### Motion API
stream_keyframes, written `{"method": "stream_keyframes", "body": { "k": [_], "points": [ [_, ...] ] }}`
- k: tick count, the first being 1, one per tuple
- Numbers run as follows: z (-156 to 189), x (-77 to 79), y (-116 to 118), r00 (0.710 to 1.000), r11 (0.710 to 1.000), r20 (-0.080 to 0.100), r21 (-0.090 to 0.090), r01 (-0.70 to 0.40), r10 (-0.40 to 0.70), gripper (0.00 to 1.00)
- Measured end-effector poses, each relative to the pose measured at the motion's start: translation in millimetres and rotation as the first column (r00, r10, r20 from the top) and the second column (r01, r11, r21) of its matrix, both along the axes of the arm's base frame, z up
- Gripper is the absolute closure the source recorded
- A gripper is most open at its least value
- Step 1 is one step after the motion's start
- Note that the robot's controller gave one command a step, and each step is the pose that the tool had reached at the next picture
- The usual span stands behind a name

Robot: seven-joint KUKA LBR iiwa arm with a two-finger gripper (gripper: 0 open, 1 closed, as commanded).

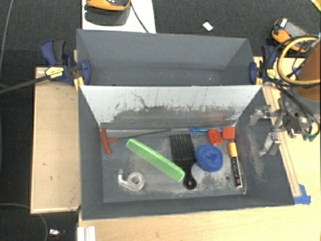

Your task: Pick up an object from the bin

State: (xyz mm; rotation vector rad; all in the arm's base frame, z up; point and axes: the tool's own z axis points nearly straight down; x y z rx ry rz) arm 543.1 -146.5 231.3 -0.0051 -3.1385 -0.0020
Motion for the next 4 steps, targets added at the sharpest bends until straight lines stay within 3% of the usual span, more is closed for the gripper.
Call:
{"method": "stream_keyframes", "body": {
  "k": [1, 2, 3, 4],
  "points": [
    [3.9, 1.6, 0.4, 1.000, 1.000, 0.007, -0.002, -0.005, 0.005, 0.00],
    [-62.8, -0.6, 31.3, 0.994, 0.994, 0.010, -0.001, 0.113, -0.113, 0.00],
    [-79.9, -8.1, 62.1, 0.921, 0.921, 0.013, 0.000, 0.390, -0.390, 0.00],
    [-121.3, 4.9, 109.1, 0.945, 0.945, 0.003, 0.002, 0.327, -0.327, 0.00]
  ]
}}
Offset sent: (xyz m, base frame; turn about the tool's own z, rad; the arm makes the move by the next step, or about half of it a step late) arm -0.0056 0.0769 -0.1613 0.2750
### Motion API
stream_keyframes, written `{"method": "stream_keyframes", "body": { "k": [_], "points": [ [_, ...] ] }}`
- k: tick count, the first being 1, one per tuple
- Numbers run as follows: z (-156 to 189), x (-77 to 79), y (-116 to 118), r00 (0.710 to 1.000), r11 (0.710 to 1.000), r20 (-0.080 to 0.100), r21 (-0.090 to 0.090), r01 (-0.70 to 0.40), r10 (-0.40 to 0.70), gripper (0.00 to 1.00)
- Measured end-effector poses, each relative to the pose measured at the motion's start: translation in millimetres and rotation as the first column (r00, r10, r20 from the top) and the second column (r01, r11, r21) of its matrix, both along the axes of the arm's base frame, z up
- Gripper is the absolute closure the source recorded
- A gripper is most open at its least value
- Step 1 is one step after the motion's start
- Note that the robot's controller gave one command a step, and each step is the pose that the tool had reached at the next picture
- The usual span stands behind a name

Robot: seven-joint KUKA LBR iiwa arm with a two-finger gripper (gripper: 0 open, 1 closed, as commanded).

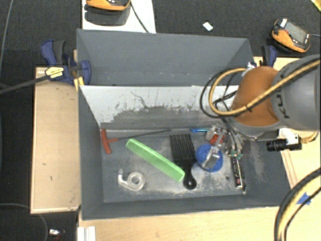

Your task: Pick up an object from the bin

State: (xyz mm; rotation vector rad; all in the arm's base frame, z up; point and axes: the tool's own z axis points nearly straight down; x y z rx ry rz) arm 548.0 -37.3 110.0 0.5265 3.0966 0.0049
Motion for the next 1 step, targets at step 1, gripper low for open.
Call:
{"method": "stream_keyframes", "body": {
  "k": [1],
  "points": [
    [-33.2, -15.6, 3.8, 0.977, 0.977, 0.013, -0.002, 0.213, -0.213, 0.00]
  ]
}}
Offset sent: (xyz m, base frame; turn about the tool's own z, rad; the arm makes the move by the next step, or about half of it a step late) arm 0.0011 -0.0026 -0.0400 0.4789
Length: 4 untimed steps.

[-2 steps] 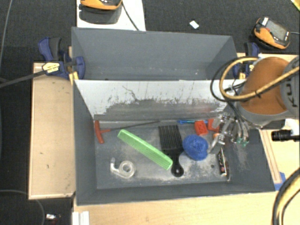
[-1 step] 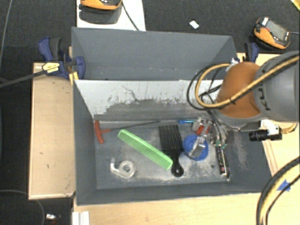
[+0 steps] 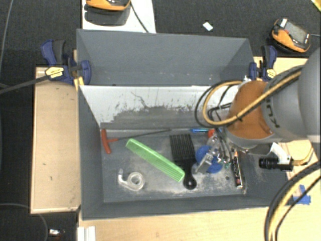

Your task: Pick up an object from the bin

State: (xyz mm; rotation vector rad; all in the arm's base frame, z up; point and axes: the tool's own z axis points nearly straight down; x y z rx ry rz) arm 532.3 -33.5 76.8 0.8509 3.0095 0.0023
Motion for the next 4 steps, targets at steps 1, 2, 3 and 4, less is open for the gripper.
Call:
{"method": "stream_keyframes", "body": {
  "k": [1, 2, 3, 4],
  "points": [
    [-6.4, 17.0, -6.7, 0.966, 0.966, -0.010, 0.004, 0.257, -0.257, 1.00],
    [-6.4, 17.0, -6.7, 0.967, 0.967, -0.010, 0.004, 0.256, -0.256, 1.00],
    [5.9, 16.9, -6.9, 0.968, 0.968, -0.008, 0.004, 0.252, -0.252, 1.00],
    [25.7, 16.6, -7.3, 0.969, 0.969, -0.008, 0.003, 0.249, -0.249, 1.00]
  ]
}}
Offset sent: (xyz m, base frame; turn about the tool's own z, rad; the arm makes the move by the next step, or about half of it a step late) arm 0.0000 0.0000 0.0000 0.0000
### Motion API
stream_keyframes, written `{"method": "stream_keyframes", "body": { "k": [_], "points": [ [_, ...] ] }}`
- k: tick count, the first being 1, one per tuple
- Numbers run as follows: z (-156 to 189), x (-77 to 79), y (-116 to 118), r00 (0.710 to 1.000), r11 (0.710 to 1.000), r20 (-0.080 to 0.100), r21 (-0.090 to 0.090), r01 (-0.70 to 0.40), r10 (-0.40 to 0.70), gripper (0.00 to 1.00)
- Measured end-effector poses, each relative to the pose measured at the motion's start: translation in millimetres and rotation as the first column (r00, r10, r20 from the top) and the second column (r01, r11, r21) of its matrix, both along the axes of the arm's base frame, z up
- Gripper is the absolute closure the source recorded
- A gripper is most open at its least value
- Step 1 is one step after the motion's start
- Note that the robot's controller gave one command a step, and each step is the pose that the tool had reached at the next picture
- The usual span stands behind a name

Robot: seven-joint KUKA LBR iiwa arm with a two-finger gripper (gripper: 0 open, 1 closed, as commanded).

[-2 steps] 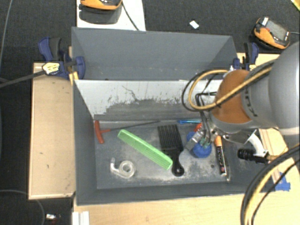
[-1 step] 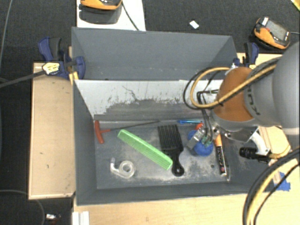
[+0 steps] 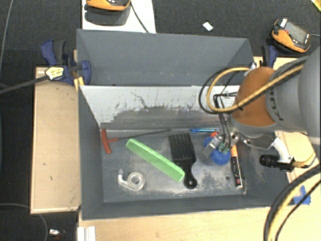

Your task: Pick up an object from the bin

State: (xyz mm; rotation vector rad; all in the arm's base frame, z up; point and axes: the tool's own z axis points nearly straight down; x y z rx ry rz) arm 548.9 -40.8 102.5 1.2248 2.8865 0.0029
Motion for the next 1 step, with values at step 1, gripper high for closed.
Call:
{"method": "stream_keyframes", "body": {
  "k": [1],
  "points": [
    [38.1, -0.6, -0.4, 1.000, 1.000, -0.003, 0.000, -0.003, 0.003, 1.00]
  ]
}}
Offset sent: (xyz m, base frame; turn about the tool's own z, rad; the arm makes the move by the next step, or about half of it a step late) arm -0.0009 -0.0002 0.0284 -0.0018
